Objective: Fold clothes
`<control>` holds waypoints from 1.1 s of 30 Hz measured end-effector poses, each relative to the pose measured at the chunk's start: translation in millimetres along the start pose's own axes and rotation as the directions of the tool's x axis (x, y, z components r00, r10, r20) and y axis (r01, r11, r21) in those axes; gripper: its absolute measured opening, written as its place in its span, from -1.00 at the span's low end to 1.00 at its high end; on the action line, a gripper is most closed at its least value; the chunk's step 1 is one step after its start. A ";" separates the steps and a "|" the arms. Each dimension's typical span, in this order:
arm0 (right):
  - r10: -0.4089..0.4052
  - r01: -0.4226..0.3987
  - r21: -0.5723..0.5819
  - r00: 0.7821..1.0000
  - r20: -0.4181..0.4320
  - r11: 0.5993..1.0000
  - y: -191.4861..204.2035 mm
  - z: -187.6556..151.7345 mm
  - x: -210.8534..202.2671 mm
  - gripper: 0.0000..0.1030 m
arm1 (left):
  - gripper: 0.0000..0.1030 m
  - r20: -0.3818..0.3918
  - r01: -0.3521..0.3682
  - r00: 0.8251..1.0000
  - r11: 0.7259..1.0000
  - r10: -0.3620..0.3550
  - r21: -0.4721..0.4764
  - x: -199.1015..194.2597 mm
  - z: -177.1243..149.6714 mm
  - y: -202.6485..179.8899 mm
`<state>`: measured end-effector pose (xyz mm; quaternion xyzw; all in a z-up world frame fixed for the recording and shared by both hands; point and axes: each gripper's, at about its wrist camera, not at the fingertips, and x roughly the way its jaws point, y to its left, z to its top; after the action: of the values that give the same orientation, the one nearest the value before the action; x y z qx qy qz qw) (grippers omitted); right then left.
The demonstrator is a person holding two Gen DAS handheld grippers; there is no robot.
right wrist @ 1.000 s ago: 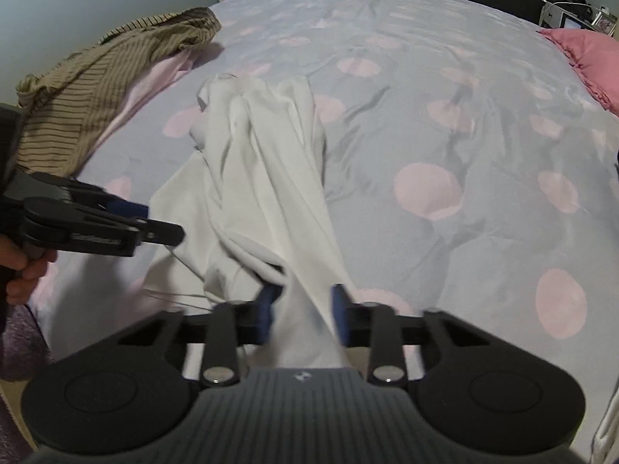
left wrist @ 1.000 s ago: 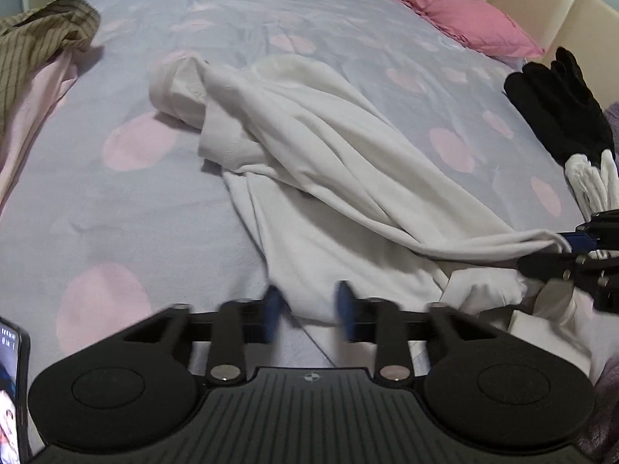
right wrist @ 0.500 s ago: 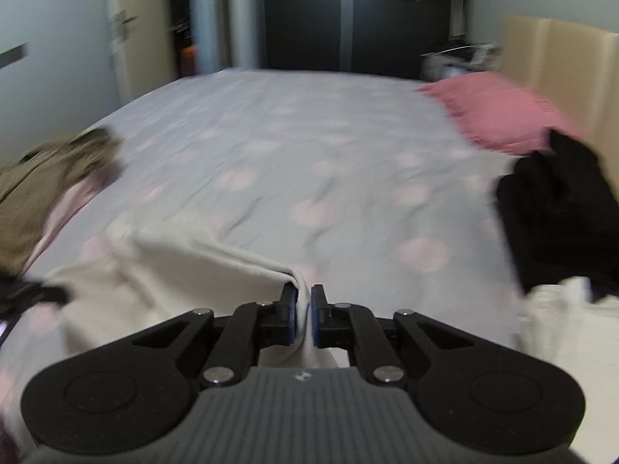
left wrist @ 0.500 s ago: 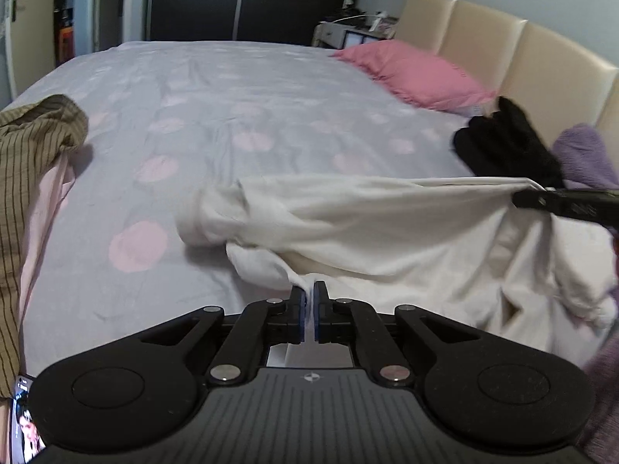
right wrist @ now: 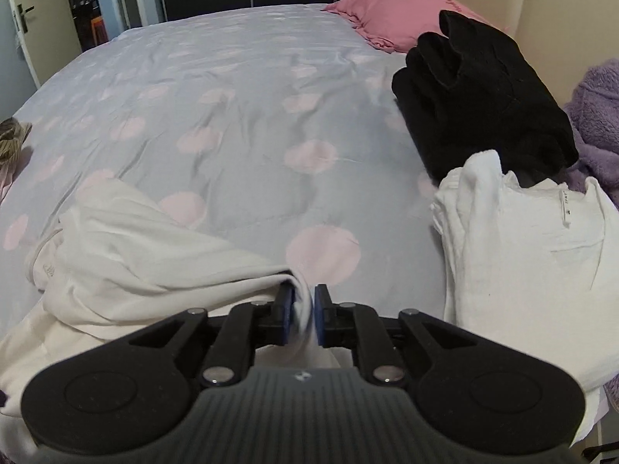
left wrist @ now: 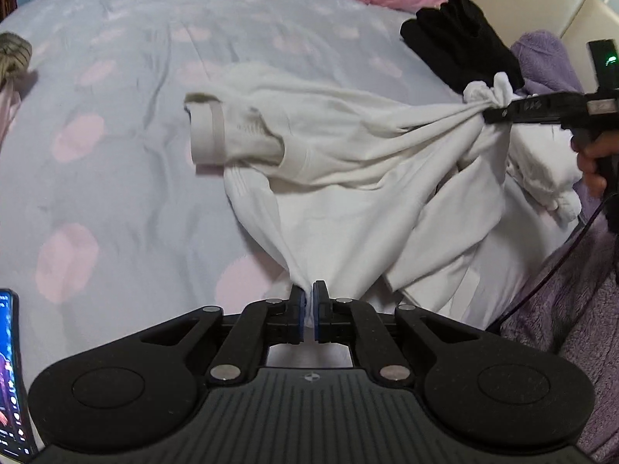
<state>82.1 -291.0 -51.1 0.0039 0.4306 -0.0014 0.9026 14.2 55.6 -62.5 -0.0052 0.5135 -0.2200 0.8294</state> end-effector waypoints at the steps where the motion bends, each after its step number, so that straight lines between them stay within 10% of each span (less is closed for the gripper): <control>1: -0.002 0.002 -0.013 1.000 0.016 1.000 1.5 0.7 -4.3 -0.53 | -0.93 -0.006 0.006 1.000 1.000 -0.006 -0.012 1.1 0.4 2.3; 6: 0.046 -0.032 -0.128 0.993 0.112 0.991 14.6 6.3 -27.0 -0.19 | -0.07 0.023 -0.026 0.999 0.998 0.027 -0.055 -4.9 11.6 11.3; 11: 0.156 -0.125 -0.248 0.982 0.108 0.961 44.7 5.8 -26.0 -0.19 | -0.03 0.023 -0.045 0.999 0.991 0.048 -0.128 3.1 27.0 23.6; 14: 0.194 -0.163 -0.292 0.978 0.081 0.942 62.9 0.8 -21.8 -0.19 | -0.14 -0.013 -0.020 1.000 0.985 0.018 -0.173 17.0 28.3 29.9; 16: 0.210 -0.178 -0.321 0.976 0.065 0.930 73.2 -2.9 -19.3 -0.19 | -0.74 -0.036 -0.006 0.999 0.987 0.000 -0.163 23.0 26.7 28.1; 19: 0.221 -0.191 -0.351 0.974 0.046 0.917 83.1 -6.6 -16.0 -0.19 | -0.96 -0.016 -0.002 1.000 0.997 0.001 -0.081 20.9 25.1 14.3; 25: 0.280 -0.265 -0.355 0.960 -0.010 0.896 94.5 -9.2 -16.0 -0.19 | -0.98 0.094 0.048 0.994 0.990 -0.060 0.131 -1.0 21.5 -32.6; 33: 0.415 -0.434 -0.326 0.901 -0.131 0.840 117.5 -19.4 -22.5 -0.18 | -1.00 0.059 0.084 0.992 0.934 -0.111 0.347 3.9 -8.3 -89.2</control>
<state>53.6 -173.3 -45.1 -0.0601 0.4370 0.2744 0.8545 -23.5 -24.6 -48.8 0.1057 0.4338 -0.3466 0.8249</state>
